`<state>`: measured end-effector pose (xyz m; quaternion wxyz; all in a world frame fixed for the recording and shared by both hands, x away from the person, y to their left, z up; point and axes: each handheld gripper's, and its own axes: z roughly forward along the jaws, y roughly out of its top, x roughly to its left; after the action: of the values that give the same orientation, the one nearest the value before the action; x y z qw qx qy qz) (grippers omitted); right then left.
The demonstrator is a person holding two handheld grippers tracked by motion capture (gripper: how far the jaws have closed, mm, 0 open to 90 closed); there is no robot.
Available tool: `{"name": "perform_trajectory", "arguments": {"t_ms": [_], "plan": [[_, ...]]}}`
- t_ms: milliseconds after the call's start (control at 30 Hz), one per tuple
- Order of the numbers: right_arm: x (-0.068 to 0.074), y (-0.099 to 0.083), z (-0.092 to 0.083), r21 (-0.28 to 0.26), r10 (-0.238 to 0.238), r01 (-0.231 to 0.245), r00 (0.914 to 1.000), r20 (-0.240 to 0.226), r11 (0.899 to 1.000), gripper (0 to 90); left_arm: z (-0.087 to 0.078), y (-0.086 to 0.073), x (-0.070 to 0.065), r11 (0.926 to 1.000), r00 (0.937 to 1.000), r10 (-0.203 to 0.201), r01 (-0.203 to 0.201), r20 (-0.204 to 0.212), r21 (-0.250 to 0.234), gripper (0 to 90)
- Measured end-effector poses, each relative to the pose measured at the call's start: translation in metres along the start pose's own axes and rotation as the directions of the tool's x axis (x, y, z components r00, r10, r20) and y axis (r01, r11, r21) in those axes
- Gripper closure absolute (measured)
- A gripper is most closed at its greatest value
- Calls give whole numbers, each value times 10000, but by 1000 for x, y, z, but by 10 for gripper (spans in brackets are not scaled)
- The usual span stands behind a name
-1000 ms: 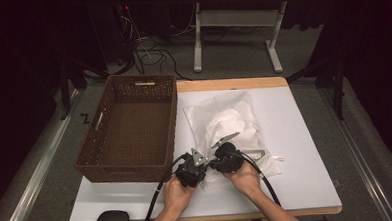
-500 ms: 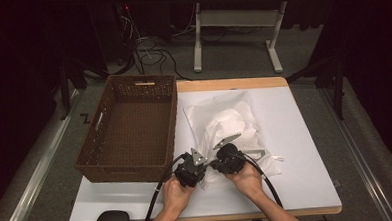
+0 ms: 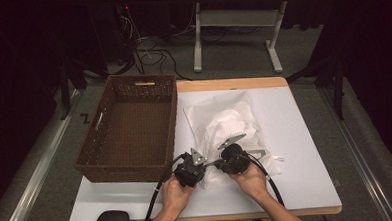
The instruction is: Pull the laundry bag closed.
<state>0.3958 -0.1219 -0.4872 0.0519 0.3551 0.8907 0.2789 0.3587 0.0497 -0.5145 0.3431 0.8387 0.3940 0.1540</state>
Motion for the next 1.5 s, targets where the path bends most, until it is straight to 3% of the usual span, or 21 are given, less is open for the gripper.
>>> {"name": "perform_trajectory", "arguments": {"t_ms": [67, 900, 1100, 1500], "plan": [[-1, -1, -1, -47, -160, 160, 9999, 22, 9999, 878, 0, 0, 0, 10000, 10000, -7, 7, 7, -1, 849], [-1, -4, -7, -73, -23, 23, 10000, 67, 10000, 879, 0, 0, 0, 10000, 10000, 1, -1, 20, 6, 847], [-3, -6, -10, -111, -193, 194, 9998, 108, 9998, 879, 0, 0, 0, 10000, 10000, 15, -15, 9, 4, 848], [-7, -12, -17, -285, 19, -14, 9999, 167, 9996, 879, 0, 0, 0, 10000, 10000, 24, -24, 2, 22, 847]]}}
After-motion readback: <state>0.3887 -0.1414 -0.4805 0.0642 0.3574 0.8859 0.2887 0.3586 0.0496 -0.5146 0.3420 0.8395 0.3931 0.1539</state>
